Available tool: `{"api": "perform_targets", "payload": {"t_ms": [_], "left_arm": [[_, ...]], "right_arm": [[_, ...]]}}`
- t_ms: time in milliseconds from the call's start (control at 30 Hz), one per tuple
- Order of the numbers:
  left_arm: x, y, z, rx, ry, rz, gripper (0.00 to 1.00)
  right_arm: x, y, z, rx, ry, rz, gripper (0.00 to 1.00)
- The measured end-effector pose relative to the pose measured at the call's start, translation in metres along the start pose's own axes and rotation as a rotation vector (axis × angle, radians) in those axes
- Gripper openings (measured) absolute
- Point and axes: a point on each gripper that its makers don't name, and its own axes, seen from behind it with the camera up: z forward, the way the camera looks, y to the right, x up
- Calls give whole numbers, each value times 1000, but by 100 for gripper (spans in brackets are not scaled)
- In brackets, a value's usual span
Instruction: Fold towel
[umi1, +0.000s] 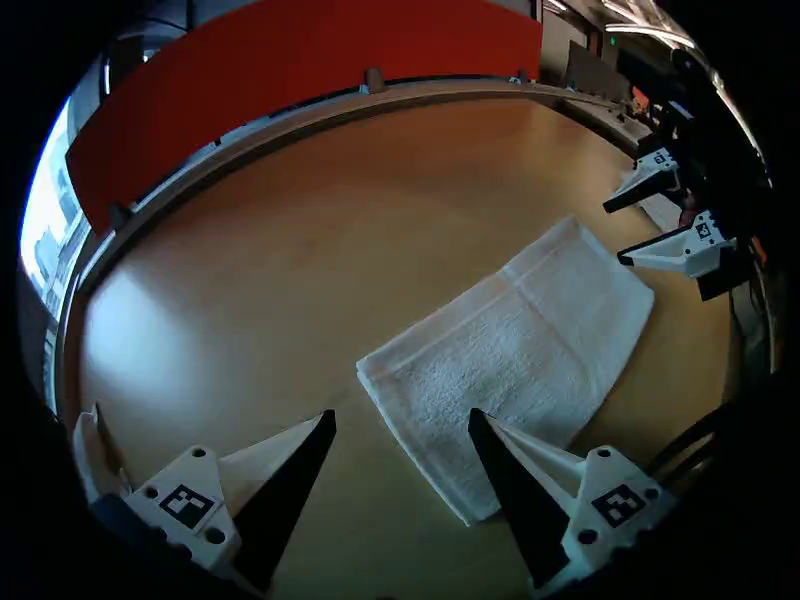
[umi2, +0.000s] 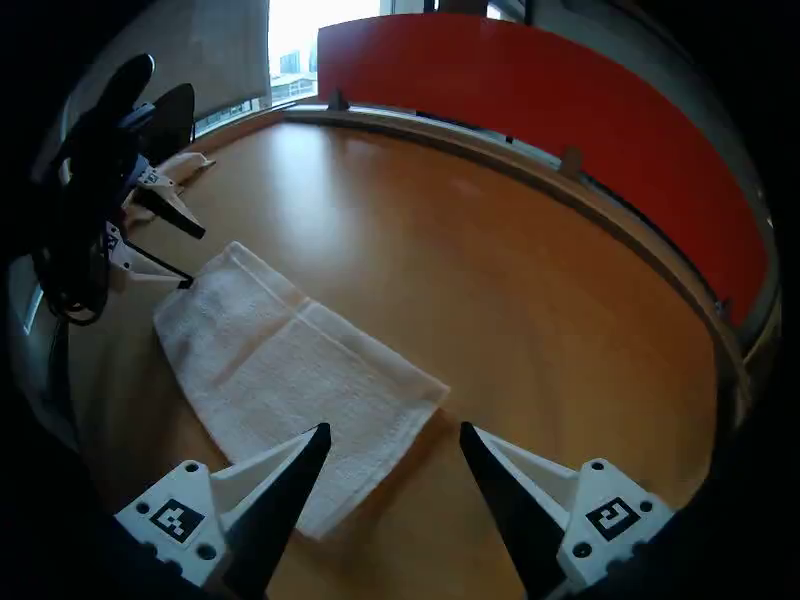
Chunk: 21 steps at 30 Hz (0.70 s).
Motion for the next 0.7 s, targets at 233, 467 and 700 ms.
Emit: {"api": "perform_targets", "payload": {"t_ms": [233, 467, 700], "left_arm": [[-6, -1, -9, 15, 6, -26, 99], [-19, -4, -23, 46, 1, -87, 99], [-34, -4, -39, 68, 12, -160, 99]], "right_arm": [[-2, -5, -7, 5, 4, -3, 100], [-7, -9, -17, 7, 7, -5, 100], [-15, -14, -24, 17, 9, -13, 100]]}}
